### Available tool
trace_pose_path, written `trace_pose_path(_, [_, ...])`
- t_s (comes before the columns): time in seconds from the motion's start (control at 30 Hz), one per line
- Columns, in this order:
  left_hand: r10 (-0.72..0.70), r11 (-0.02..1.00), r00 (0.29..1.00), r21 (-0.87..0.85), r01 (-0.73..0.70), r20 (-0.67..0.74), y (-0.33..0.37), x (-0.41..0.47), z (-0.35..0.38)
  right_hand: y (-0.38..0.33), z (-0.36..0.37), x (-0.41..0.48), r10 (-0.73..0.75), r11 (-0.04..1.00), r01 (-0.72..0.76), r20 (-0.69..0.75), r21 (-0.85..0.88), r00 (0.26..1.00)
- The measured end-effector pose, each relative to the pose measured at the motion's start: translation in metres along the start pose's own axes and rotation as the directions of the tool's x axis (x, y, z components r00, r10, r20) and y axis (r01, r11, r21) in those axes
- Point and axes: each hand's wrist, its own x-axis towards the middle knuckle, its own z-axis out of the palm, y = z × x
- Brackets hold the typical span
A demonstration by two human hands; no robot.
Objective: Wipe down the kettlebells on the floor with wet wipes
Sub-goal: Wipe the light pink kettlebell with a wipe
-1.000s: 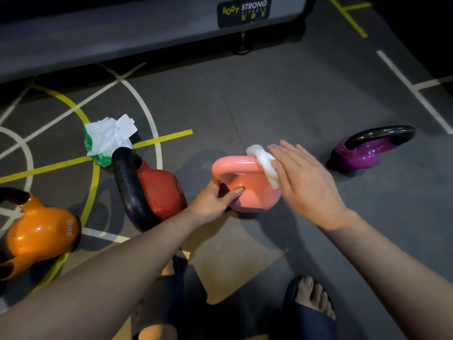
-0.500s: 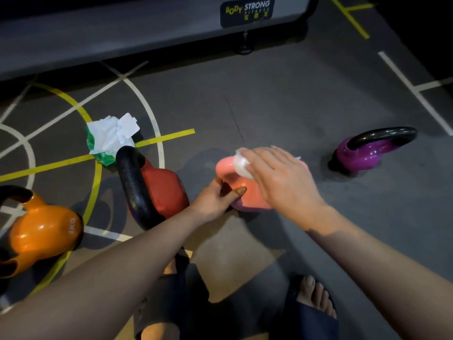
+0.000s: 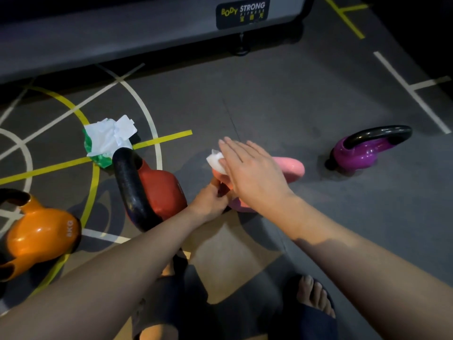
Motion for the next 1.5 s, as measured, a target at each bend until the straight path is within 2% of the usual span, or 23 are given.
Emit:
trace_pose_path(0.07, [0.012, 0.999, 1.000, -0.033, -0.012, -0.010, 0.000, -0.001, 0.001, 0.016, -0.008, -0.012, -0.032, 0.999, 0.031, -0.026, -0.014, 0.999])
trace_pose_path(0.13, [0.022, 0.998, 1.000, -0.054, -0.023, -0.022, 0.000, -0.001, 0.002, 0.041, -0.017, -0.030, -0.005, 0.999, 0.002, -0.081, -0.033, 0.997])
trace_pose_path(0.23, [0.022, 0.999, 0.999, -0.027, -0.023, -0.036, 0.000, -0.002, 0.004, 0.070, -0.026, -0.051, 0.111, 0.994, -0.112, -0.095, -0.012, 0.989])
trace_pose_path(0.37, [0.007, 0.999, 1.000, -0.046, -0.008, -0.026, 0.006, 0.005, 0.001, 0.063, -0.020, -0.048, 0.261, 0.964, -0.257, -0.062, 0.060, 0.963])
trace_pose_path(0.53, [0.005, 0.999, 0.994, -0.054, 0.001, 0.106, 0.032, 0.032, -0.010, 0.063, -0.019, -0.044, 0.314, 0.949, -0.315, -0.018, -0.029, 0.949])
trace_pose_path(0.67, [0.037, 0.999, 0.981, -0.038, -0.031, 0.190, 0.052, 0.046, -0.009, 0.058, -0.017, -0.036, 0.357, 0.909, -0.356, -0.033, -0.215, 0.933])
trace_pose_path(0.77, [0.047, 0.994, 0.984, -0.105, -0.029, 0.172, 0.051, 0.045, -0.002, 0.048, -0.009, -0.028, 0.314, 0.898, -0.321, -0.075, -0.301, 0.947])
trace_pose_path(0.83, [0.032, 0.971, 0.987, -0.238, 0.006, 0.157, 0.043, 0.046, 0.002, 0.043, -0.004, -0.024, 0.288, 0.890, -0.292, -0.065, -0.350, 0.956])
trace_pose_path(0.93, [0.012, 0.949, 0.995, -0.314, 0.019, 0.096, 0.044, 0.044, 0.009, 0.054, -0.003, -0.018, 0.245, 0.887, -0.238, -0.036, -0.396, 0.969])
trace_pose_path(1.13, [-0.054, 0.907, 0.993, -0.422, 0.006, -0.102, 0.069, 0.043, 0.036, 0.119, -0.016, 0.021, 0.045, 0.964, -0.022, 0.082, -0.264, 0.996])
trace_pose_path(1.27, [-0.068, 0.972, 0.990, -0.234, 0.038, -0.120, 0.043, 0.041, 0.048, 0.109, -0.027, -0.017, -0.037, 0.982, 0.054, 0.093, -0.182, 0.995])
trace_pose_path(1.43, [-0.001, 0.998, 0.998, -0.062, -0.002, -0.058, 0.043, 0.038, 0.039, 0.083, -0.025, -0.024, 0.176, 0.971, -0.163, 0.061, -0.173, 0.983])
trace_pose_path(1.5, [-0.002, 0.999, 1.000, 0.054, 0.002, 0.001, 0.048, 0.041, 0.033, 0.062, -0.016, -0.011, 0.152, 0.970, -0.136, 0.067, -0.203, 0.986])
